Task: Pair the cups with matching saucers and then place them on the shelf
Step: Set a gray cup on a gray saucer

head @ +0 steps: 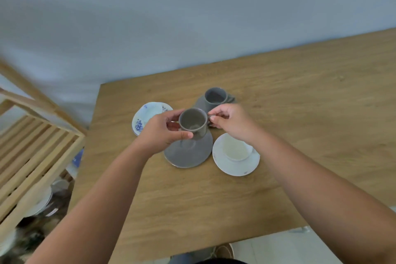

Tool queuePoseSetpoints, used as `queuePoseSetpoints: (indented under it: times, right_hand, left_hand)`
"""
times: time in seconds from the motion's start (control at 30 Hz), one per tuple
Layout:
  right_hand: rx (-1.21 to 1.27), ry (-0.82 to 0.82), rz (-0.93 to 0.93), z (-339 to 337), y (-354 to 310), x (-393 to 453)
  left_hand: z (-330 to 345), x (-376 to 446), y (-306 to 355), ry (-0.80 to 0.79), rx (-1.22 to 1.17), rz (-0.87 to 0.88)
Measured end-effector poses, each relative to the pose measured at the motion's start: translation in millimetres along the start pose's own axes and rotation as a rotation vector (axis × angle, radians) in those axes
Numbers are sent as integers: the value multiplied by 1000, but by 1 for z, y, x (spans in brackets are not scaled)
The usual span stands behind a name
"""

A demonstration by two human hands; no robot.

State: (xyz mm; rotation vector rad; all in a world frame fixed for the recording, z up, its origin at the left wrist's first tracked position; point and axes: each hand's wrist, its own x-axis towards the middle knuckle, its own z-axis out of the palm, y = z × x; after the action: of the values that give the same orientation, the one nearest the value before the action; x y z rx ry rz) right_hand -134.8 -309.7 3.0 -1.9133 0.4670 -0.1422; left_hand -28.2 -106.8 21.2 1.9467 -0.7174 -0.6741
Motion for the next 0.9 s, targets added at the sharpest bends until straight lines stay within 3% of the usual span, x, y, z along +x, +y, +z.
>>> queuePoseSetpoints:
  times: [0.23,0.7,0.8,0.9]
  right_hand:
    - [-250,-112,14,38,-9,16]
    - [-378,-222,42,48,-22,18]
    - [-302,-199,84,42,-23,19]
    - [-459,-186,128,36,-25,28]
  left_hand:
    - [-14,-17,-36,57,22,-108]
    - [-17,-32,-54,125,77,-127]
    - [-15,-45,-61,201,1,-171]
    - [-19,-58,-73,344,-58,-277]
